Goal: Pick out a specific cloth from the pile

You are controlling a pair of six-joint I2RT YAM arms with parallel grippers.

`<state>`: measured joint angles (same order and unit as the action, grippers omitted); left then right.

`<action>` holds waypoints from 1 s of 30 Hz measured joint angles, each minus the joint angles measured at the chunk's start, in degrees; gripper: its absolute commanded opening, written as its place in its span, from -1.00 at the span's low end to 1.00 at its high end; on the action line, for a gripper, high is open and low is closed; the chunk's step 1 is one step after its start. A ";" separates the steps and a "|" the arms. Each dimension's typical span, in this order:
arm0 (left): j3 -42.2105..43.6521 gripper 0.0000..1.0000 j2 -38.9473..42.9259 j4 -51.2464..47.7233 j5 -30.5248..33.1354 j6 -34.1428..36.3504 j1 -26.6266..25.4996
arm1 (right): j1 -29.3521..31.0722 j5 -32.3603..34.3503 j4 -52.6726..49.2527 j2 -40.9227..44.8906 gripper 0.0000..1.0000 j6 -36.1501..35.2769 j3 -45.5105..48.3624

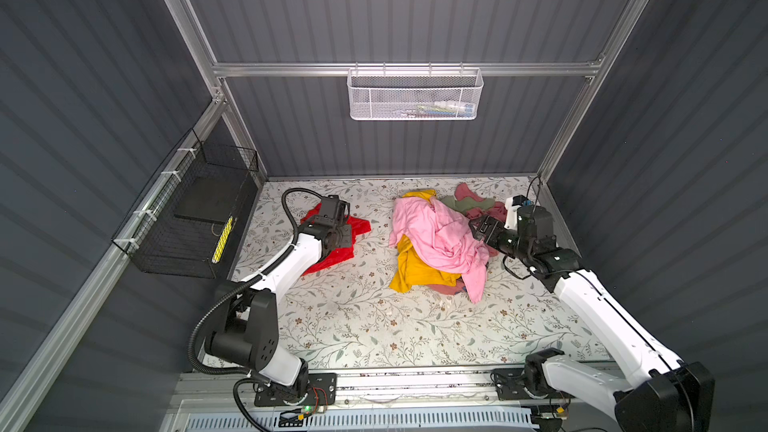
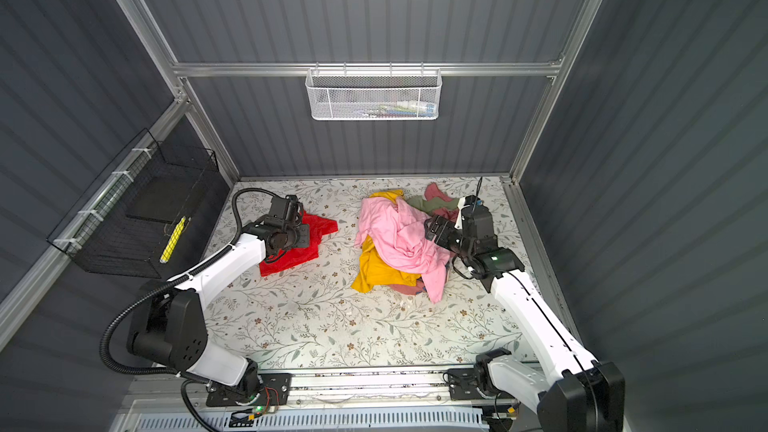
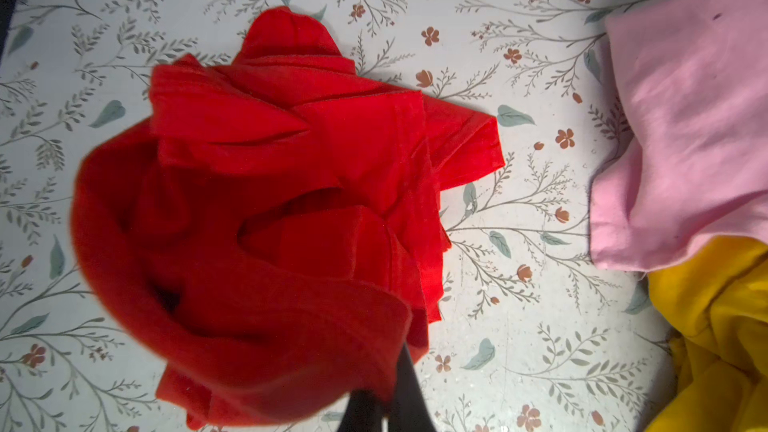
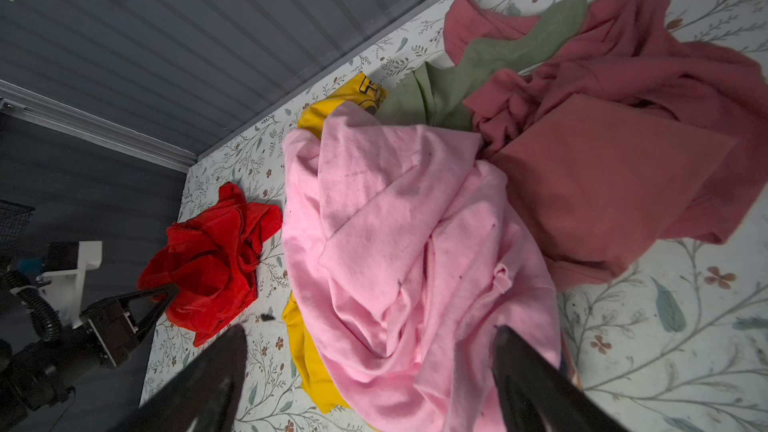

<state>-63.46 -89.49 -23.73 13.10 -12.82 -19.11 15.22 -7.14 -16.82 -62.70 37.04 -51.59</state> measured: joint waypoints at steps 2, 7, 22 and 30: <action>0.00 -1.00 -1.95 -0.04 -0.70 -0.57 0.00 | 0.13 0.02 -0.09 -0.26 0.83 -0.02 -0.07; 0.07 -0.46 -7.21 -0.20 -4.15 -2.36 0.00 | 0.33 0.04 -0.46 -0.66 0.83 -0.20 -0.24; 0.13 0.81 -1.38 -6.03 -0.35 -6.60 -1.18 | 0.37 2.43 -1.86 0.66 0.86 -2.40 -0.28; -5.84 0.87 -1.46 -11.85 5.18 -5.14 -1.60 | 0.37 2.40 -1.88 -0.46 0.86 -2.95 -0.31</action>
<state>-69.30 -90.96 -35.57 18.28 -17.96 -20.71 15.59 -4.73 -18.70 -63.16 34.09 -51.90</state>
